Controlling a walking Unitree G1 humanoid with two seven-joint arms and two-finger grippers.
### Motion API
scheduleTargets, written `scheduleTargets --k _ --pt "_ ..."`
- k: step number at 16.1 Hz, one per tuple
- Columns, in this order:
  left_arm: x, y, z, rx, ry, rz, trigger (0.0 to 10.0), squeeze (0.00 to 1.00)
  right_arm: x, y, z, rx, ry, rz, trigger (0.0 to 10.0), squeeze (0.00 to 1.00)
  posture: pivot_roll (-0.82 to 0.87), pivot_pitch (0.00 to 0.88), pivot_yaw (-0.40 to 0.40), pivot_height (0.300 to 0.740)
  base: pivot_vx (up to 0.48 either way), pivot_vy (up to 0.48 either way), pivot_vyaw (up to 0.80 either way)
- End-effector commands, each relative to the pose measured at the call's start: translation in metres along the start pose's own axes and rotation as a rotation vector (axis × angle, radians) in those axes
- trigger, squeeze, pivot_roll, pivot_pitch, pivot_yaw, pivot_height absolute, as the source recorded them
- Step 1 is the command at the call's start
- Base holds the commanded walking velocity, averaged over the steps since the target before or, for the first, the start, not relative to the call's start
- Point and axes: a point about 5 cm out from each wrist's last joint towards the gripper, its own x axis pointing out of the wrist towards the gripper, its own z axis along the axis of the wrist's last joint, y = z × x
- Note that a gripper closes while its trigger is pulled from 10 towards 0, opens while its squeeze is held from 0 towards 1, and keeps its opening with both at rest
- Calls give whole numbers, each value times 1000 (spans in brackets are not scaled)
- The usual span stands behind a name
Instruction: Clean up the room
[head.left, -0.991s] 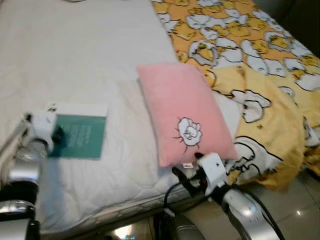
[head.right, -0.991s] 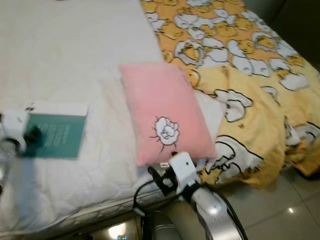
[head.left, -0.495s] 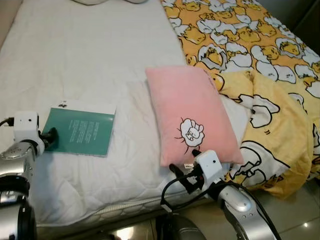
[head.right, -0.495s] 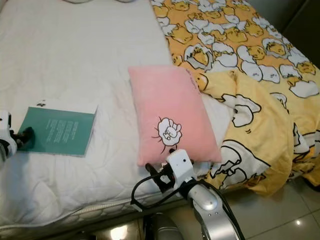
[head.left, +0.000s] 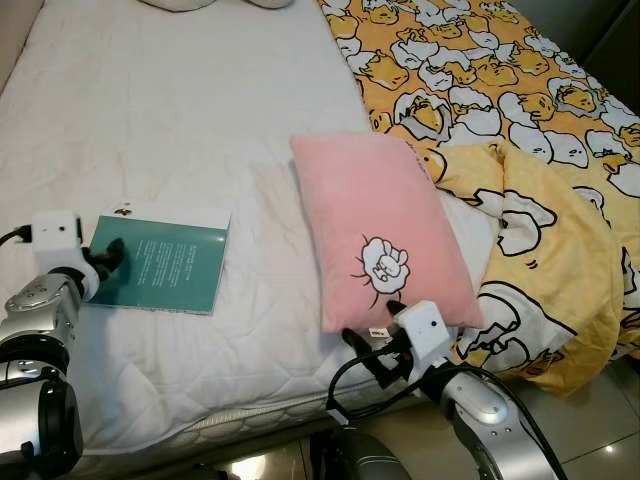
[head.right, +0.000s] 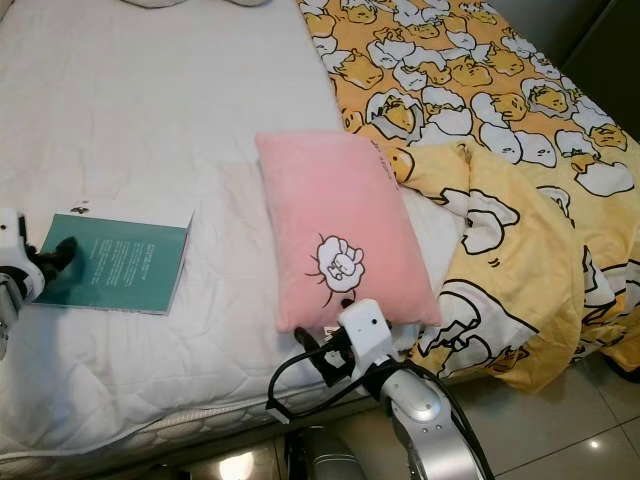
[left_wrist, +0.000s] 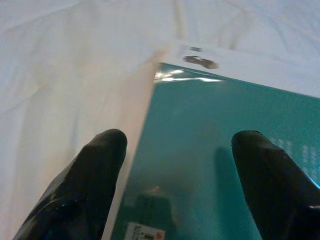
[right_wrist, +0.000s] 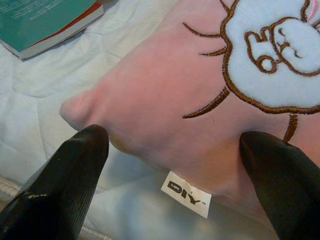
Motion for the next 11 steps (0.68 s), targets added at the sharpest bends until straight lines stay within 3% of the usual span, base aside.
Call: scheduleTargets --k 1,3,6,8,9,10,11 --pt "-1 2 -4 50 18 -10 0 0 -5 -4 -2 -2 2 -16 10000 0 -213 119 -105 740 0 0 0" --pt "-3 5 -6 64 19 -11 0 0 -5 -3 -3 1 3 -16 10000 0 -209 122 -107 740 0 0 0" --pt "-5 7 -11 173 40 -21 0 0 -6 -3 -4 0 10 -3 10000 0 -204 130 -115 740 0 0 0" --pt "-7 13 -11 218 18 41 0 0 -6 -3 -4 -2 10 0 10000 0 -204 131 -118 740 0 0 0" --pt "-7 15 -11 289 10 83 0 0 -7 -3 -4 -3 10 0 10000 0 -207 136 -123 740 0 0 0" --pt "-6 11 -12 339 -3 102 3098 0 -9 -3 -3 -3 6 5 10000 0 -213 147 -132 740 0 0 0" --pt "-6 10 -11 335 -9 121 10000 0 -11 -2 -2 -2 3 15 10000 0 -217 153 -137 740 0 0 0"
